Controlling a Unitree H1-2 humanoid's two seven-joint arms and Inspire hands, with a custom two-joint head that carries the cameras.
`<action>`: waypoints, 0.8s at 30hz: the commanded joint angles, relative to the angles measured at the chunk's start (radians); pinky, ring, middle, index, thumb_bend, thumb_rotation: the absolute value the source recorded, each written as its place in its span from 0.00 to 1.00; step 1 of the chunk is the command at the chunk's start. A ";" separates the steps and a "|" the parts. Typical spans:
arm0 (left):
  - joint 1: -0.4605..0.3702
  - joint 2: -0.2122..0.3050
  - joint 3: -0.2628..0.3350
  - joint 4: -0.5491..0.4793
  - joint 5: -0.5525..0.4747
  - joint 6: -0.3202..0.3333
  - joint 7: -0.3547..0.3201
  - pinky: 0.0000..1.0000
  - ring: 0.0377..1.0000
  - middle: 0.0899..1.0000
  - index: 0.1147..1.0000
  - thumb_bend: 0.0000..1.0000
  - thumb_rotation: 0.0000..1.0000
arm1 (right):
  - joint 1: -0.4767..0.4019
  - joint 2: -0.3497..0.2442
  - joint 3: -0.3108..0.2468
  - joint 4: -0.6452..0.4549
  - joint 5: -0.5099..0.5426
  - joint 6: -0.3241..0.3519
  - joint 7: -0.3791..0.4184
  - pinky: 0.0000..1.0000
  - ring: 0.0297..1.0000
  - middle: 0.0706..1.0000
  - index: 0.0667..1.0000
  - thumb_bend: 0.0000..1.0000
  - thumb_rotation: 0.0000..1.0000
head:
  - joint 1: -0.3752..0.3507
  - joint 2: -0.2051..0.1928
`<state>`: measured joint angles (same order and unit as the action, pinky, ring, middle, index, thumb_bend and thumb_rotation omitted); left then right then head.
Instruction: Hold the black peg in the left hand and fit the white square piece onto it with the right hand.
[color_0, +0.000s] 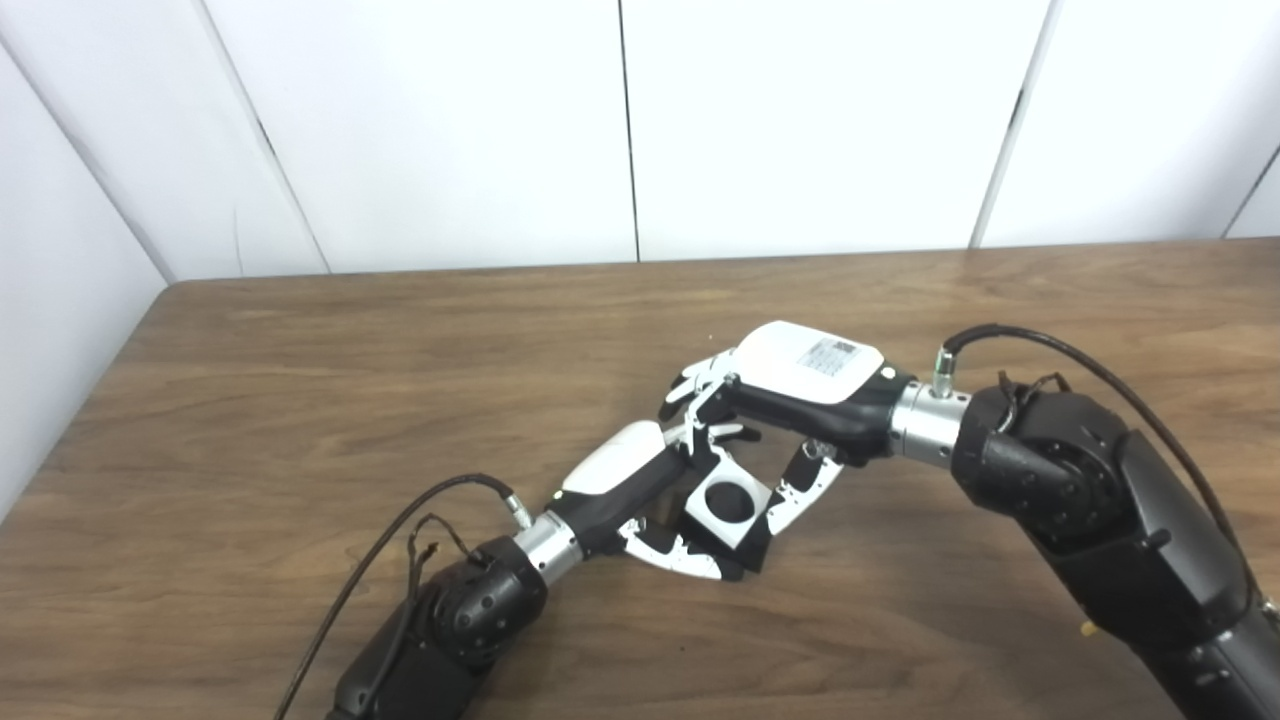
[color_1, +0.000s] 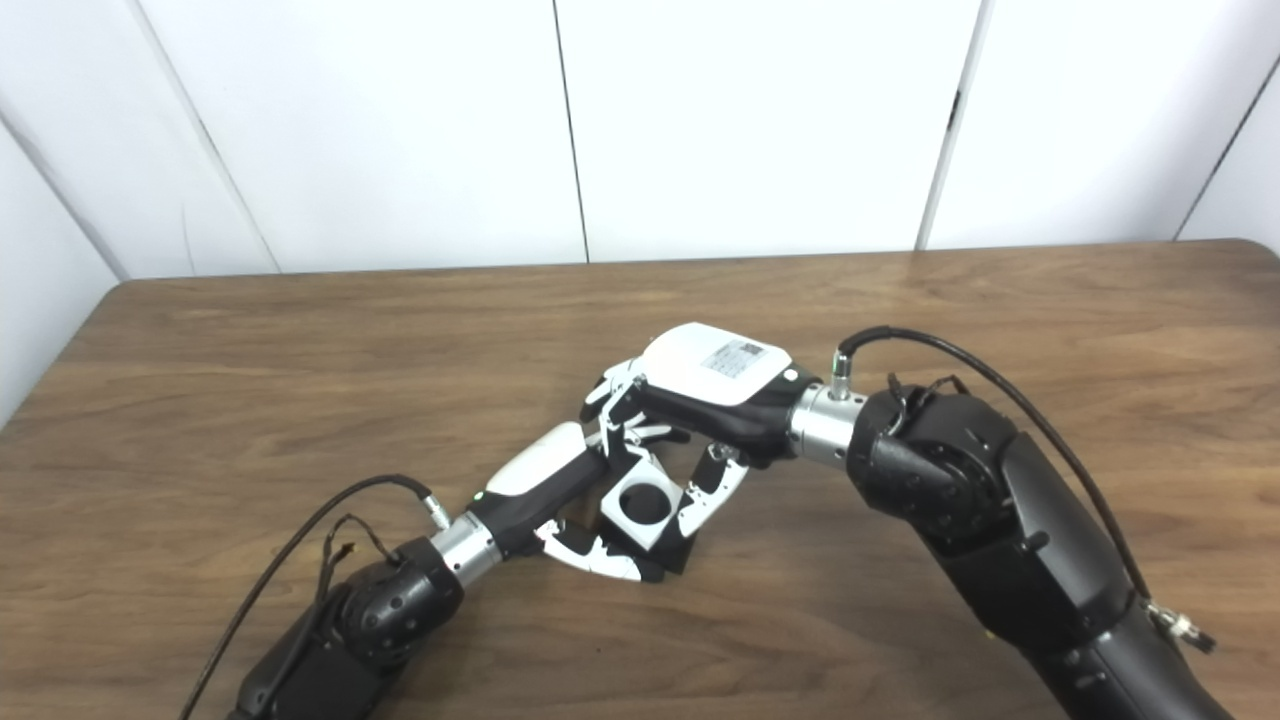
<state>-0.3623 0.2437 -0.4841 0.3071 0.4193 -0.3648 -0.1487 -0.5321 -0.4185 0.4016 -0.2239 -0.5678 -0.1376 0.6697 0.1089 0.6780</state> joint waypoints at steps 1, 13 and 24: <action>0.030 0.005 -0.042 0.030 0.101 0.072 -0.042 0.94 0.99 0.90 0.43 0.52 0.08 | -0.050 0.011 -0.007 0.003 0.002 -0.028 -0.031 0.85 0.86 0.80 0.45 0.52 0.14 | 0.001 0.000; 0.033 0.004 -0.040 0.019 0.097 0.074 -0.046 0.94 0.99 0.90 0.43 0.52 0.08 | -0.035 0.019 0.000 0.054 -0.018 -0.039 -0.039 0.84 0.85 0.80 0.44 0.52 0.14 | 0.004 0.005; 0.036 0.009 -0.043 0.010 0.089 0.085 -0.051 0.94 0.98 0.90 0.42 0.52 0.08 | -0.033 0.000 -0.009 0.110 -0.012 -0.060 -0.081 0.83 0.85 0.79 0.44 0.52 0.14 | 0.002 0.013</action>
<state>-0.3541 0.2433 -0.4843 0.2839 0.4267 -0.3257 -0.1483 -0.5384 -0.4041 0.3954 -0.1259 -0.5615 -0.1833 0.5965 0.1105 0.6903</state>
